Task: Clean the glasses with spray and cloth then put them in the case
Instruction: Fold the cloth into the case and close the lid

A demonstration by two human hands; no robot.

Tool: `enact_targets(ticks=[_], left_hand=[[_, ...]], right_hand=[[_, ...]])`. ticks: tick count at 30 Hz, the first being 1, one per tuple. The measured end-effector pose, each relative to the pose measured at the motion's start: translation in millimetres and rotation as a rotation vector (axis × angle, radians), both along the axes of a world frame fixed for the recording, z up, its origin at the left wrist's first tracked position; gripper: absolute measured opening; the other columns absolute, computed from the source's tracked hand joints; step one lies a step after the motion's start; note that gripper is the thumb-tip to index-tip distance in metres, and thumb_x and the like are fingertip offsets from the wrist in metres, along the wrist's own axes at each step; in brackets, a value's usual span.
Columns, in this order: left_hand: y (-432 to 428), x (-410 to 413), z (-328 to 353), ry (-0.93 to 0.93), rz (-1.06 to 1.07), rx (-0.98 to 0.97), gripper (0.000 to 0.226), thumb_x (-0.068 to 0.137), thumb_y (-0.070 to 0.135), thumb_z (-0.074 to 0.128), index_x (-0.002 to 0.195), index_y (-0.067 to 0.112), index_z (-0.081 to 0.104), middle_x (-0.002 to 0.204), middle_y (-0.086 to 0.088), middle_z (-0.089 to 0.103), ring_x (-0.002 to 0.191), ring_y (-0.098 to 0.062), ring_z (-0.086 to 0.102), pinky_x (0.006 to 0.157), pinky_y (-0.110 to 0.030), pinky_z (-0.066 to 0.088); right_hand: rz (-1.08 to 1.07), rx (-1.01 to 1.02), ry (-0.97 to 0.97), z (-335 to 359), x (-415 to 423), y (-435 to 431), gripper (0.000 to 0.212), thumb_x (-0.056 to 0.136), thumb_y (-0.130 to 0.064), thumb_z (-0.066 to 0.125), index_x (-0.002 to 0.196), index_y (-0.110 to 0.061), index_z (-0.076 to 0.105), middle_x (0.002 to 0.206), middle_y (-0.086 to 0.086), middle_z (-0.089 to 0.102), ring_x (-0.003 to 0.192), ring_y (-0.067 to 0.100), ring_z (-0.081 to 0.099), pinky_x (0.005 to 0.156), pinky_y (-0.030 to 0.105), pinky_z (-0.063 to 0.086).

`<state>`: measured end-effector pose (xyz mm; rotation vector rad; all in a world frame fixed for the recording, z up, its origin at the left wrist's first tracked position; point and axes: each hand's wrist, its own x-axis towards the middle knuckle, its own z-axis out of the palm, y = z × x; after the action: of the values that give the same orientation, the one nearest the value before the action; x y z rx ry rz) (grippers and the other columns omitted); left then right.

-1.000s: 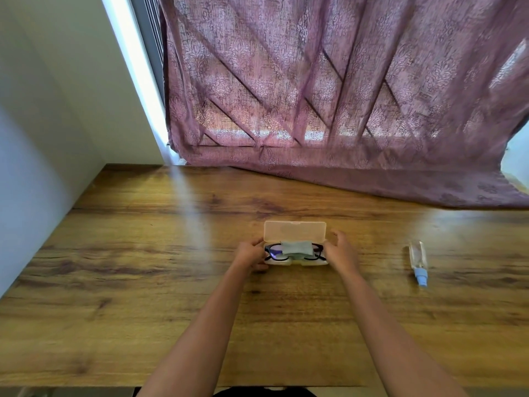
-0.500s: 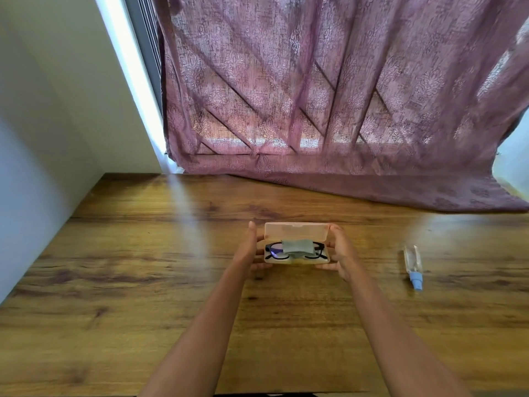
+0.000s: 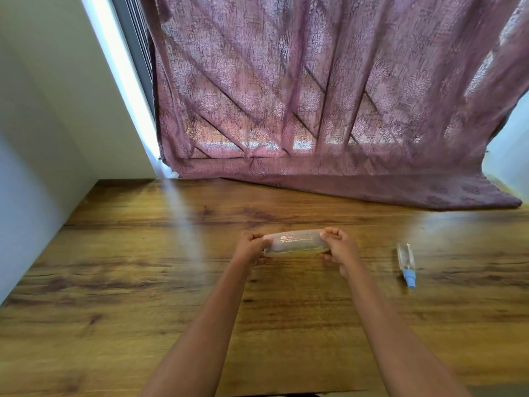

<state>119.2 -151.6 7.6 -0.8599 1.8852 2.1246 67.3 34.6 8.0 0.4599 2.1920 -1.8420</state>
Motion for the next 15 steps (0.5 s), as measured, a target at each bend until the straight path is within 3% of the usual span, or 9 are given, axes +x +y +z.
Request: enact_targets(ticks=[3,6,11,15], left_hand=[[2.7,-3.1,1.5,-0.024,0.003,0.022,0.039,0.088,0.008,0.059,0.121,-0.009,0.050,0.121,-0.027,0.056,0.084,-0.026,0.060,0.061,-0.029,0.057],[4.1,-4.4,2.6,-0.038,0.028,0.032,0.041,0.086,0.008,0.061,0.122,-0.009,0.050,0.120,-0.027,0.057,0.082,-0.025,0.062,0.056,-0.028,0.057],[5.4,-5.8,0.3,-0.053,0.029,-0.003,0.040,0.084,0.007,0.063,0.120,-0.008,0.052,0.115,-0.025,0.059,0.082,-0.026,0.062,0.066,-0.034,0.057],[7.4,-7.6,-1.6,-0.053,0.039,-0.009,0.036,0.083,0.007,0.064,0.116,-0.006,0.055,0.095,-0.016,0.061,0.078,-0.024,0.063,0.071,-0.036,0.057]], right_hand=[[-0.022,-0.077,-0.038,-0.3,1.1,2.5,0.030,0.089,-0.015,0.058,0.116,-0.003,0.056,0.108,0.010,0.056,0.096,0.023,0.056,0.083,0.037,0.053],[-0.029,-0.084,-0.055,-1.4,2.0,5.6,0.034,0.087,-0.014,0.060,0.117,0.001,0.056,0.112,0.015,0.058,0.096,0.024,0.057,0.083,0.036,0.053],[-0.056,-0.065,-0.047,-2.8,0.1,7.6,0.036,0.085,-0.011,0.063,0.116,0.003,0.056,0.117,0.019,0.059,0.089,0.023,0.058,0.076,0.032,0.053],[-0.085,-0.050,-0.033,-4.0,-1.6,9.1,0.037,0.083,-0.009,0.064,0.117,0.003,0.056,0.116,0.019,0.061,0.083,0.021,0.059,0.079,0.035,0.054]])
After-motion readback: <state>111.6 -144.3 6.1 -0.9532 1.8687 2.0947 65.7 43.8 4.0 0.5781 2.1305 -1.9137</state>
